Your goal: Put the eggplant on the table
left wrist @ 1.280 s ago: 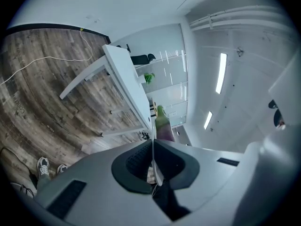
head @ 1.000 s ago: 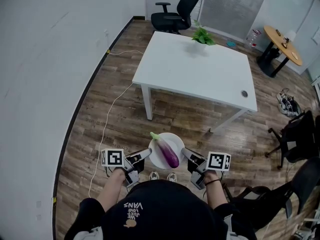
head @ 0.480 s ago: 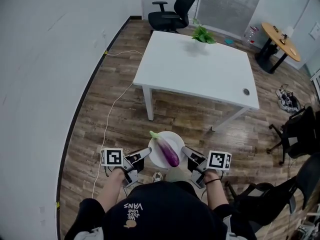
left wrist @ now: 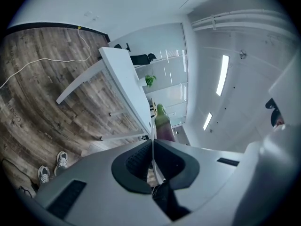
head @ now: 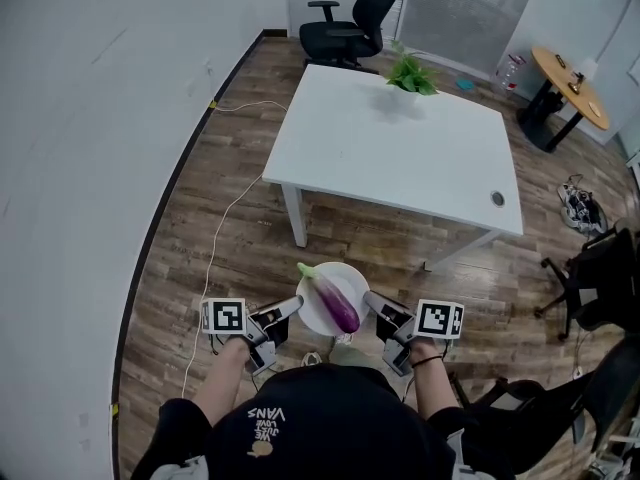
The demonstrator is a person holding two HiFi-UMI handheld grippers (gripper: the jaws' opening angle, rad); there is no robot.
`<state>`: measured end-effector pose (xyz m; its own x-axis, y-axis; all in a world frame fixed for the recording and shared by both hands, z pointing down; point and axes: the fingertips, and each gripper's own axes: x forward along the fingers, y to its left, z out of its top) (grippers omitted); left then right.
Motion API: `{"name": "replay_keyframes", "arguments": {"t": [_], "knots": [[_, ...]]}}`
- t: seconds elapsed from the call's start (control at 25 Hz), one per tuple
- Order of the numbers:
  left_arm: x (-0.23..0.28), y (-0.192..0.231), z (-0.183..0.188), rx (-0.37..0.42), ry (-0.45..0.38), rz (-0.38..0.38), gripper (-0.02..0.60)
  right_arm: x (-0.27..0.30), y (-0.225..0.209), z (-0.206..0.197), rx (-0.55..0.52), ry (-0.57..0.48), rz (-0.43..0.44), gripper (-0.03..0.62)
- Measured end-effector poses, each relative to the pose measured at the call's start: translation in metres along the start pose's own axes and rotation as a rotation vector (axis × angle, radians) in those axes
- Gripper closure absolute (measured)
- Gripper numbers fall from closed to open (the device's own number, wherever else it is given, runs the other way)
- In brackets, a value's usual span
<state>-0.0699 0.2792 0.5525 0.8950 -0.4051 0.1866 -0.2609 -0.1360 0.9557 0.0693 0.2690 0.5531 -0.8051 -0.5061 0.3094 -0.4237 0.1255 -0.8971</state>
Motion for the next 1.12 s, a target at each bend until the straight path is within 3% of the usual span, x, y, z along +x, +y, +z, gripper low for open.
{"name": "replay_keyframes", "arguments": {"t": [0.56, 1.12], "knots": [[0.081, -0.001, 0.066, -0.001, -0.096, 0.015, 0.560, 0.015, -0.033, 0.111, -0.055, 0.077, 0.024, 0.559], [0.107, 0.011, 0.125, -0.006, -0.118, 0.024, 0.558, 0.053, -0.042, 0.166, -0.046, 0.103, 0.047, 0.559]]}}
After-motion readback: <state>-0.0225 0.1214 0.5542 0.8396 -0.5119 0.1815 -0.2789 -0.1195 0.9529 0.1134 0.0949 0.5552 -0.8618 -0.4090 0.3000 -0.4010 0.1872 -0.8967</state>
